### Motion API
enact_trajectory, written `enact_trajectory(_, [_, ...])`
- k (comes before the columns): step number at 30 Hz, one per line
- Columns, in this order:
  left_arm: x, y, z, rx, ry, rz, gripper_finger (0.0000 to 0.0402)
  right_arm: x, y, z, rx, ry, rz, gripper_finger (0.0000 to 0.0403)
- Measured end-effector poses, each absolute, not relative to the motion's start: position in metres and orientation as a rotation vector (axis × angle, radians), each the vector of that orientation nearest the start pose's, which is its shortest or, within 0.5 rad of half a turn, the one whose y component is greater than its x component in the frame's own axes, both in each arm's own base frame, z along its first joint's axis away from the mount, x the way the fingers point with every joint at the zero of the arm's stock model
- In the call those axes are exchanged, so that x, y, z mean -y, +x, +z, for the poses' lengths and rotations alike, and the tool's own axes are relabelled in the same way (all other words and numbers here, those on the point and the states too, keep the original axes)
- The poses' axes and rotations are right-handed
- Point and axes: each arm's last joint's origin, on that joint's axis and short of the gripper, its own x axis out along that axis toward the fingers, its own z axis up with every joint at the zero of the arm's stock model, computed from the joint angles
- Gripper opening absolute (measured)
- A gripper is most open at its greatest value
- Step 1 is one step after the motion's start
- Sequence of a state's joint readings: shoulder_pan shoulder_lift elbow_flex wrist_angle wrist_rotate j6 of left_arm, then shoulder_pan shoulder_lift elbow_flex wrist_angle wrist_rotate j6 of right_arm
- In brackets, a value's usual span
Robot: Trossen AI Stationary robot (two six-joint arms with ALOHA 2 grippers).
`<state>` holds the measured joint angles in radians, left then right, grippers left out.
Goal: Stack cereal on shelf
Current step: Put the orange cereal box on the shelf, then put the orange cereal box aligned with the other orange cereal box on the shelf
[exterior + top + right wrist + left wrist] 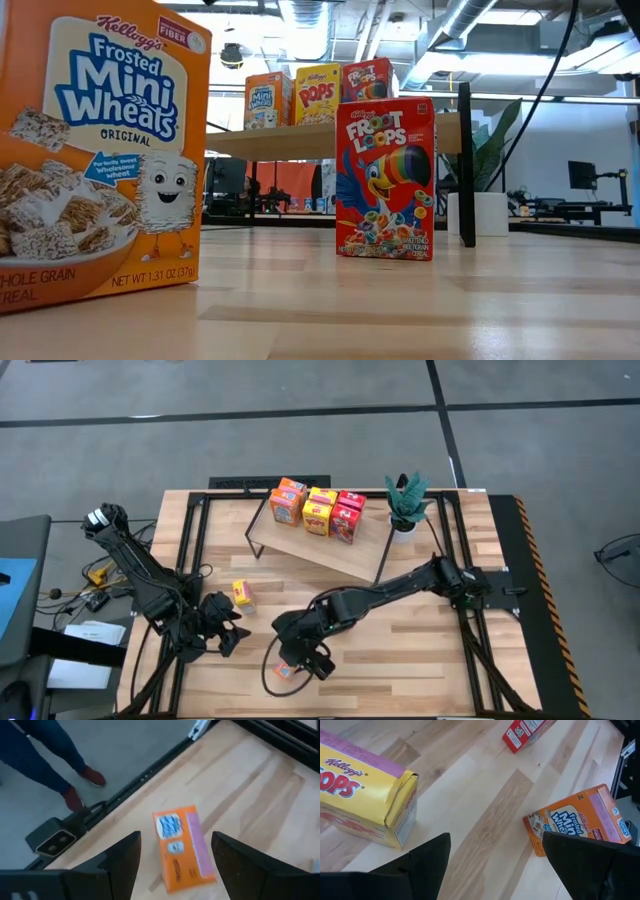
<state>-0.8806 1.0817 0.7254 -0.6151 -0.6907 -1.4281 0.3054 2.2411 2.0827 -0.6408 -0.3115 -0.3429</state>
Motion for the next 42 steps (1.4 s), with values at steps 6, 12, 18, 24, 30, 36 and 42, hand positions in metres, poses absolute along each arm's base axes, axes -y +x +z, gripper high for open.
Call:
enact_trajectory(6, [0.14, 0.14, 0.233, -0.632, -0.681, 0.319, 0.0306, -0.16, 0.478, 0.258, -0.684, -0.372, 0.696, 0.0309])
enact_trajectory(12, [0.14, 0.14, 0.233, -0.631, -0.679, 0.319, 0.0306, -0.158, 0.478, 0.252, -0.712, -0.391, 0.639, 0.0361])
enact_trajectory(18, [0.14, 0.14, 0.233, -0.629, -0.678, 0.321, 0.0306, -0.157, 0.476, 0.25, -0.75, -0.367, 0.66, 0.0355])
enact_trajectory(24, [0.14, 0.14, 0.233, -0.61, -0.672, 0.331, 0.0306, -0.152, 0.477, 0.25, -0.75, -0.36, 0.651, 0.0337])
enact_trajectory(30, [0.14, 0.14, 0.233, -0.608, -0.68, 0.334, 0.0306, -0.151, 0.477, 0.238, -0.774, -0.333, 0.643, 0.034])
enact_trajectory(36, [0.14, 0.14, 0.233, -0.606, -0.68, 0.334, 0.0306, -0.155, 0.476, 0.231, -0.772, -0.337, 0.651, 0.0336])
enact_trajectory(42, [0.14, 0.14, 0.233, -0.606, -0.682, 0.335, 0.0306, -0.155, 0.476, 0.232, -0.761, -0.342, 0.652, 0.0313])
